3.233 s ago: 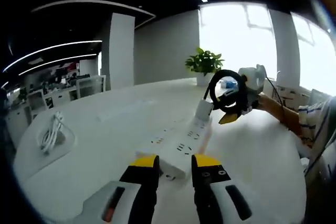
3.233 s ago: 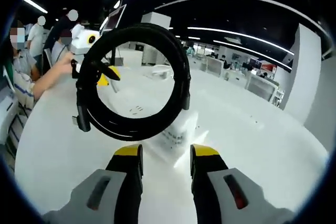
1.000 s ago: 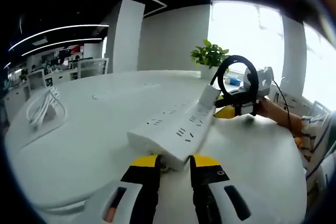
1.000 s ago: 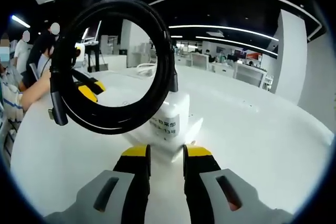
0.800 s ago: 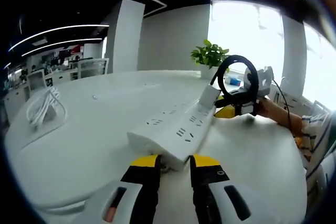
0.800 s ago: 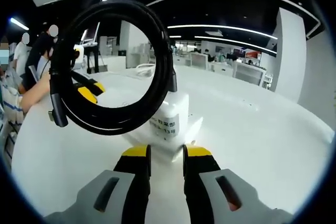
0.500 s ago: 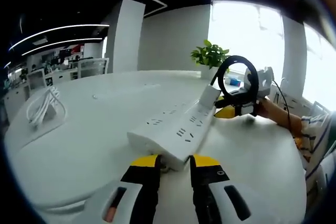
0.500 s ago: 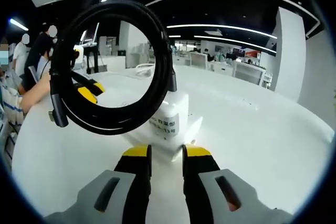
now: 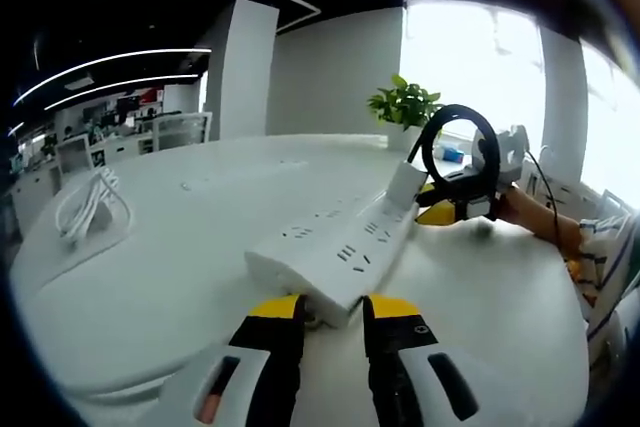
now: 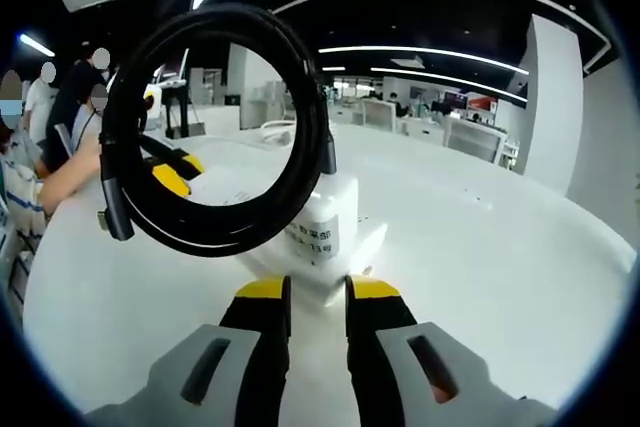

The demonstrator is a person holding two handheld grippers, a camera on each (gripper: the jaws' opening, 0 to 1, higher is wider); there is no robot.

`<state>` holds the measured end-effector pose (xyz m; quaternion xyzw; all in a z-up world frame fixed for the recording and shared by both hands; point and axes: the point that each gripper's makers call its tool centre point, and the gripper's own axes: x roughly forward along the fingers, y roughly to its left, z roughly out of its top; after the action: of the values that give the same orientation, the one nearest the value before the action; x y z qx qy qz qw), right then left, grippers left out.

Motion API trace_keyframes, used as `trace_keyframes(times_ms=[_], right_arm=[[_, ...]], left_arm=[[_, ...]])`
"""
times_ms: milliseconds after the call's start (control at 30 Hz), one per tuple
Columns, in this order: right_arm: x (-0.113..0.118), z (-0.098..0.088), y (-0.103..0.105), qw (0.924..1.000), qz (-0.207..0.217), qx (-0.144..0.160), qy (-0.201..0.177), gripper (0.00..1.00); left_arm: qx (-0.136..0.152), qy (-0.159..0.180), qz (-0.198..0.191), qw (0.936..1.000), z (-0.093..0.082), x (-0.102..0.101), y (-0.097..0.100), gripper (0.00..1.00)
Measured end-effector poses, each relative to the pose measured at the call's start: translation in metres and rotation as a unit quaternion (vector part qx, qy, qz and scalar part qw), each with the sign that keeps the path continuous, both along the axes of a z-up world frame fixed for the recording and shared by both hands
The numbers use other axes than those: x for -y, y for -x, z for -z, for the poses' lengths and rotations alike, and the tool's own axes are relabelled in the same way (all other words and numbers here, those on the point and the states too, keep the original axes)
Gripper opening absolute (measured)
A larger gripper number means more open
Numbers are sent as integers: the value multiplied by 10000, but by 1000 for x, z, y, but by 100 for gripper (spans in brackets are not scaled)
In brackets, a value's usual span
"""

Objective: Straighten the power strip on the desk, plug the charger into it

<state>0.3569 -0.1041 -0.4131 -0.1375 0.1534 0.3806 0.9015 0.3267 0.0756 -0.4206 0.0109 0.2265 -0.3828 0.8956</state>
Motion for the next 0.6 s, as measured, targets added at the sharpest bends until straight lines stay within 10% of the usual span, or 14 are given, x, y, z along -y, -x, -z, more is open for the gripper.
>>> trace_keyframes(times_ms=[600], right_arm=[[-3,0,9,9999,-3,-123,34,18]], left_arm=[[32,-11,-104,9999,0,-4,-5,25]])
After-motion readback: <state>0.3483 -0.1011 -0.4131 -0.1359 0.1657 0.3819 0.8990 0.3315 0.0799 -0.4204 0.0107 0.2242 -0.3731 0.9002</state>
